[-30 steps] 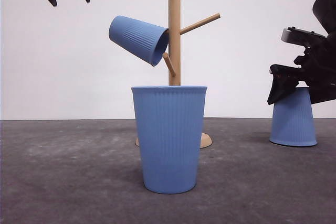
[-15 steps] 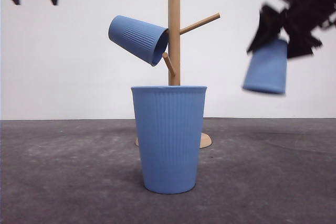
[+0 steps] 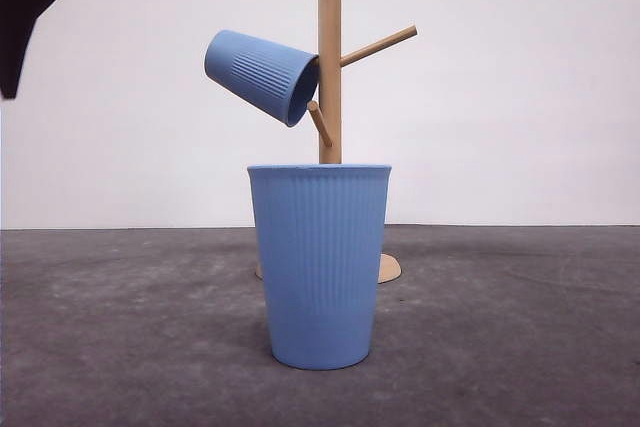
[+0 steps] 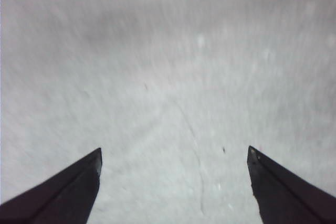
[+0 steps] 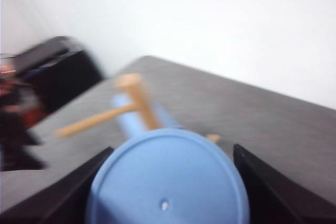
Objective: Place three cups
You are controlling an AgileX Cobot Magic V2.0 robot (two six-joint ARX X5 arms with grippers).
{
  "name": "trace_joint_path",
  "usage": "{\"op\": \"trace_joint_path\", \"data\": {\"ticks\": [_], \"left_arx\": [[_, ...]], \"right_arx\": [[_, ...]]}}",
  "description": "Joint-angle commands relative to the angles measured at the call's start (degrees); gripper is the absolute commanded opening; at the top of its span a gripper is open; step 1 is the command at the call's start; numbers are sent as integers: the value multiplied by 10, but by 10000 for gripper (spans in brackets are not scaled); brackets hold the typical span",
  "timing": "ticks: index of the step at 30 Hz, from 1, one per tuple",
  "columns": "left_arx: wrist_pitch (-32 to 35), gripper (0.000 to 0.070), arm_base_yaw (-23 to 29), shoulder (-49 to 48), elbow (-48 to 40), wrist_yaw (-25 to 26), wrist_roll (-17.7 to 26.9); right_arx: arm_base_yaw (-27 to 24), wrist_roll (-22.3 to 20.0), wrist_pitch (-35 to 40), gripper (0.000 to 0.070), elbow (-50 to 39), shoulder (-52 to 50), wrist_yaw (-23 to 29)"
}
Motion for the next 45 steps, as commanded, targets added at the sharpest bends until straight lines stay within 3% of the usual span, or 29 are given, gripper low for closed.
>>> {"op": "trace_joint_path", "data": {"ticks": [1, 8, 14, 29, 30, 33, 36, 39, 42, 45], "left_arx": [[10, 512, -2, -16, -25, 4, -2], [47, 512, -2, -103, -124, 40, -14], [48, 512, -8, -153, -140, 85, -19], [51, 512, -12, -195, -140, 90, -28], [51, 512, -12, -195, -140, 90, -28], [51, 512, -12, -195, -140, 90, -27], [52, 512, -12, -195, -140, 95, -26], [56, 512, -12, -195, -140, 107, -25], [73, 512, -16, -195, -140, 145, -24], [92, 512, -30, -190, -140, 198, -31]], "right_arx": [[8, 2, -4, 348, 9, 17, -6], [48, 13, 48, 348, 9, 56, 63], [58, 57, 119, 348, 9, 107, 77], [96, 58, 140, 356, 9, 192, 94], [97, 56, 140, 378, 9, 192, 94], [99, 54, 138, 538, 9, 192, 94], [98, 54, 139, 632, 9, 192, 92], [90, 54, 137, 690, 10, 188, 78], [67, 52, 118, 697, 10, 162, 59], [42, 16, 58, 696, 10, 113, 64]]}}
